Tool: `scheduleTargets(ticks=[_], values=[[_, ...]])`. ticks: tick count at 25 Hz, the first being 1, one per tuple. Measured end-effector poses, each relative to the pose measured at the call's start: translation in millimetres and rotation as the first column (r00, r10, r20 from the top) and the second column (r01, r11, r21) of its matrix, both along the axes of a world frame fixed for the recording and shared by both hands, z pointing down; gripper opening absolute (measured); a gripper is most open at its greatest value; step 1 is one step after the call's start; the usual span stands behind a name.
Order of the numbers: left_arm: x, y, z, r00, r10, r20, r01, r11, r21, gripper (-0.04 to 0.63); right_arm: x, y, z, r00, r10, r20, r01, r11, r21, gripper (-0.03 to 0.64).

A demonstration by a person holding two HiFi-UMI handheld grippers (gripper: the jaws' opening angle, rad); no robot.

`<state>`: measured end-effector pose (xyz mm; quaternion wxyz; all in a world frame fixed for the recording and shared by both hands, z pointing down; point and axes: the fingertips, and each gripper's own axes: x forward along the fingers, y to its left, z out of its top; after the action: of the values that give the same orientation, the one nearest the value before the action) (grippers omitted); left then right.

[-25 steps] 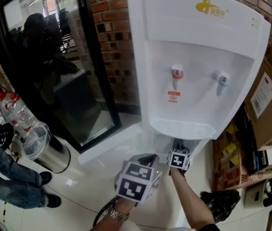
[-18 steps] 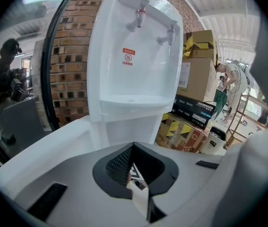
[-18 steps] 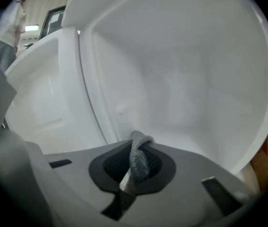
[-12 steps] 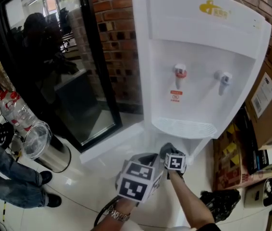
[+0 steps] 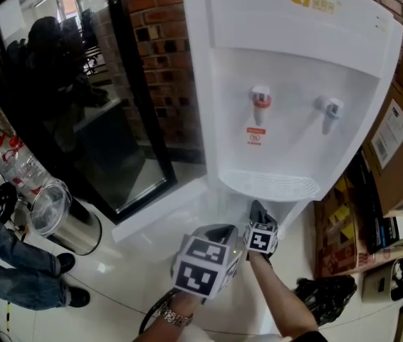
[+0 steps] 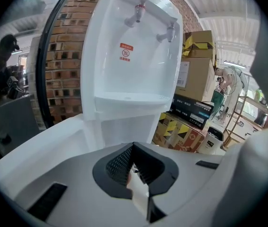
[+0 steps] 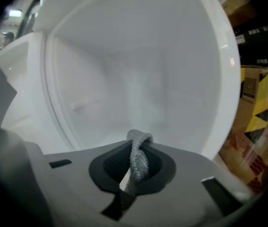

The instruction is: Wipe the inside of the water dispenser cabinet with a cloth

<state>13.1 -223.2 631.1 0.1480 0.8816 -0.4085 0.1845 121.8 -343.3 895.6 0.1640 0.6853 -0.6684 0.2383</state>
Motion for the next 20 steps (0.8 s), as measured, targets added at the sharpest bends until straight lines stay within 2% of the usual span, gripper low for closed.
scheduleTargets(ticks=[4,6,8,10,14,17,20], values=[[-3.7,-0.6,0.1,1.000,-0.012,0.003,0.012,1.000,0.000,0.002,-69.9,-6.6,-11.5,0.973,-0.167,0.159,0.166,0.986,0.021,0.009],[-4.7,0.6,-1.0,1.000,-0.014,0.006,0.014,1.000,0.002,0.002,-75.7,-11.4,-6.4,0.971,-0.181,0.153,0.182,0.983,0.010,0.008],[-6.1,1.8,-3.2,1.000,-0.016,0.005,0.016,1.000,0.005,0.002,-53.3,-15.1,8.9,0.986,-0.142,0.083,0.145,0.989,-0.028,0.009],[-7.9,1.7,-5.5,1.000,-0.020,0.005,0.019,1.000,0.009,0.002,-12.9,-17.4,20.2,0.998,-0.050,0.033,0.052,0.997,-0.063,0.009],[-5.4,1.9,-3.9,1.000,-0.016,0.006,0.016,1.000,0.008,0.002,57.6,-6.6,21.4,0.992,0.125,0.024,-0.122,0.989,-0.080,0.008],[0.3,2.7,-1.3,1.000,-0.006,0.008,0.006,1.000,0.004,0.002,56.7,-1.5,11.9,0.990,0.121,0.075,-0.117,0.991,-0.059,0.009],[4.7,3.1,-0.5,1.000,0.002,0.011,-0.002,1.000,0.004,0.002,20.2,-3.2,7.5,0.994,0.012,0.107,-0.007,0.999,-0.050,0.009]])
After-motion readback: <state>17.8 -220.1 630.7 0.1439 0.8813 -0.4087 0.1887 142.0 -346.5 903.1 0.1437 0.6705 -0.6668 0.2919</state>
